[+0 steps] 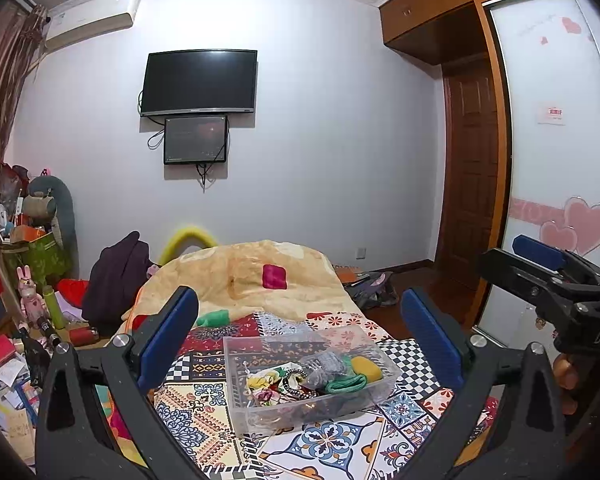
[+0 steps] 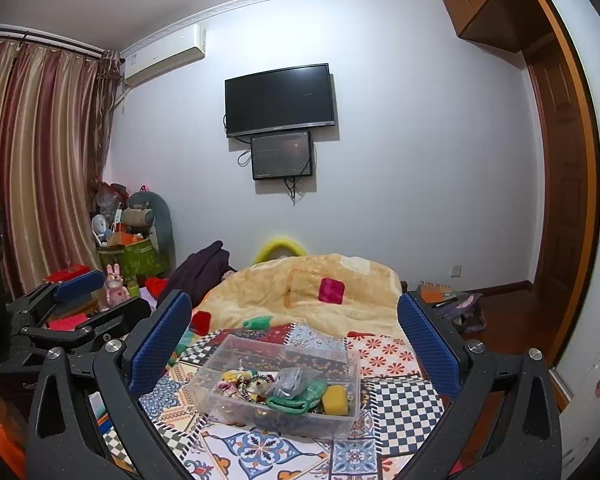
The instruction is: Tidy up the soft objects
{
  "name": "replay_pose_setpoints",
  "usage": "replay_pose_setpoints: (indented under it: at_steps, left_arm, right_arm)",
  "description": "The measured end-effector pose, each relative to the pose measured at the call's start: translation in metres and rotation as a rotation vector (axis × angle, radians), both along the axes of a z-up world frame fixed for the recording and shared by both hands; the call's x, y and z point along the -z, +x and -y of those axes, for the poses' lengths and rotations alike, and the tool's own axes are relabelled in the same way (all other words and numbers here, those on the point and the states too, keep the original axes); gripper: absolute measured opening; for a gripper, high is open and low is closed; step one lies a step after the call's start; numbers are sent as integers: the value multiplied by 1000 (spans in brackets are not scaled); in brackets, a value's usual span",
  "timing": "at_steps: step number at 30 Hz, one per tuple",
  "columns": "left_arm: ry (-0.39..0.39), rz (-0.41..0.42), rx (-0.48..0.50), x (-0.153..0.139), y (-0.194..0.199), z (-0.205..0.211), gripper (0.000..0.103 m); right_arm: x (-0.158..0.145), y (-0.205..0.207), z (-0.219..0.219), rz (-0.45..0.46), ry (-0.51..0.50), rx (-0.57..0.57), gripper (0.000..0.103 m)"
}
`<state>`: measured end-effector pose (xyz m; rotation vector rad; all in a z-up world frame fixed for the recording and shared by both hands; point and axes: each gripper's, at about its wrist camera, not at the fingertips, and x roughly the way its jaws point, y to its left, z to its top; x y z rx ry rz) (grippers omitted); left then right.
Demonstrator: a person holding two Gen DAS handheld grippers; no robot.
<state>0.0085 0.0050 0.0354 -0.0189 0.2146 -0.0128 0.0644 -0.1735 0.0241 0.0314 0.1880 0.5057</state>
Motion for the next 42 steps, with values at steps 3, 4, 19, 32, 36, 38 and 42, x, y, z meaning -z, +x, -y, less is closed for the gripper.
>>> replay_pose_setpoints:
  at_steps: [3, 4, 19, 32, 36, 38, 42]
  left_arm:
    - [1, -5, -1, 1, 1, 0, 103]
    - [1, -6, -2, 1, 1, 0, 103]
    - [-7, -15, -9, 3, 4, -3, 103]
    - [-7, -18, 3, 2, 5, -4, 103]
    - [-4, -15, 7, 3, 3, -5, 103]
    - [-5, -17, 8, 3, 3, -4, 103]
    - [-8, -25, 17, 3, 2, -3, 103]
  right_arm:
    - [2, 2, 1, -6, 4, -1, 103]
    - [2, 3, 2, -8, 6, -1, 103]
    - [3, 2, 3, -15, 9, -7, 103]
    - [3, 4, 0, -14, -7, -14, 103]
    - [3, 4, -2, -17, -11, -15, 103]
    - [3, 4, -2, -17, -14, -14, 103]
    - [4, 5, -2, -20, -16, -13, 103]
